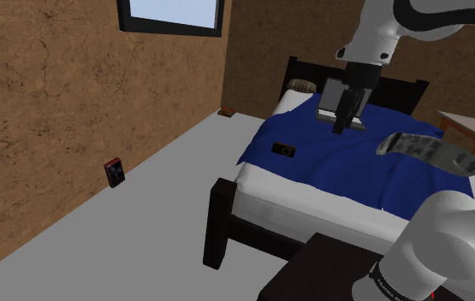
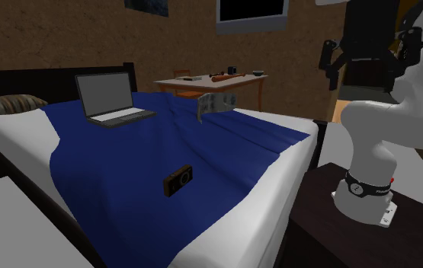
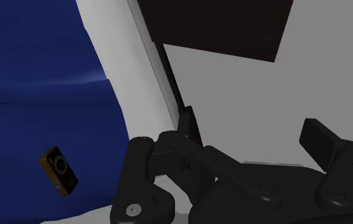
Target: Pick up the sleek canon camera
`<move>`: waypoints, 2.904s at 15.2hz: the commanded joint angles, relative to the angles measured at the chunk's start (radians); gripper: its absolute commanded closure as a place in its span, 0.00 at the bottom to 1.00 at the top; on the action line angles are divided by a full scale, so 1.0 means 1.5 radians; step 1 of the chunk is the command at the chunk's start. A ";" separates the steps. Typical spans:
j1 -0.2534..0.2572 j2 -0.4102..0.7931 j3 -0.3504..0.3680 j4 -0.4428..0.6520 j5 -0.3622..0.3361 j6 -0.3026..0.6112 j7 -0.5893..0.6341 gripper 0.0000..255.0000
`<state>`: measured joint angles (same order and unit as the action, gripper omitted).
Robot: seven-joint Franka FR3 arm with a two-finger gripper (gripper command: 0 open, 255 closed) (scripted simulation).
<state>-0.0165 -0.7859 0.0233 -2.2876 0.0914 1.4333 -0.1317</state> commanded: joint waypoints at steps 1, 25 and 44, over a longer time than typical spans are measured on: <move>0.000 0.000 0.000 0.000 0.000 0.000 0.000 0.00; -0.021 0.404 -0.224 0.033 -0.078 0.412 -0.390 0.00; -0.077 0.771 -0.240 0.278 0.071 0.537 -0.625 0.00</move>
<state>-0.1301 0.3635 -0.3376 -1.8660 0.1937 2.2282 -1.0642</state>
